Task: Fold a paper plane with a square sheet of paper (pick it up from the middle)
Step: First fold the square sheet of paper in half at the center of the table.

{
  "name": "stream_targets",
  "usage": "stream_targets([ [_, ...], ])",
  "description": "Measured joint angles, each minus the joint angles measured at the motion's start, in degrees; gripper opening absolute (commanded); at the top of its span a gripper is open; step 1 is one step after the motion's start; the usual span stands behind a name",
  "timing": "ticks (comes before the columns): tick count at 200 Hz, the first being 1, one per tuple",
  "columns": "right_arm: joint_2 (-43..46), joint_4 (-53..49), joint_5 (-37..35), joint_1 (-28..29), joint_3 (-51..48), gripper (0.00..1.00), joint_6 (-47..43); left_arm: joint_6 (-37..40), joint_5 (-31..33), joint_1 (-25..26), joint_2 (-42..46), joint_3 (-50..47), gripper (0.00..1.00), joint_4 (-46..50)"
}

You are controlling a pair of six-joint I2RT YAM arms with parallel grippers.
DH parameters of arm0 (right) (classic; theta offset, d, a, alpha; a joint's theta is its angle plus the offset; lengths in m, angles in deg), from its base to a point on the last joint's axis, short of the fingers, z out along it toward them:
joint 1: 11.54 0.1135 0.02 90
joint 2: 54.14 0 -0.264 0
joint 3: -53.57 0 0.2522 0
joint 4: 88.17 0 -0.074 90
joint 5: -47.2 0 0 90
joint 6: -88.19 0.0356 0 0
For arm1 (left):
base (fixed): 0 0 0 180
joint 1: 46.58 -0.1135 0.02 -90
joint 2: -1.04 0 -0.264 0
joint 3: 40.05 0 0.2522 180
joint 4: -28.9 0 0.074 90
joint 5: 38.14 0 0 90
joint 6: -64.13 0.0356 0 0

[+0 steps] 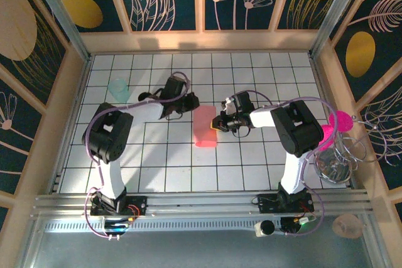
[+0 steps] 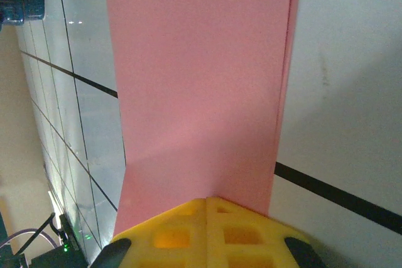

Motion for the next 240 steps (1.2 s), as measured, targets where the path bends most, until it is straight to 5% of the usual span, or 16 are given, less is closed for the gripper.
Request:
stream_targets([
  [36,0.0,0.2,0.1,0.0,-0.1,0.00,0.0,-3.8,-3.5,5.6,1.3,-6.9,0.09,-1.4],
  [118,0.0,1.3,0.3,-0.1,-0.6,0.00,0.4,-1.0,-5.6,6.2,1.5,-11.8,0.08,1.0],
  [240,0.5,2.1,0.1,-0.2,-1.2,0.00,0.4,3.4,-4.3,-0.9,14.5,-22.7,0.09,5.0],
])
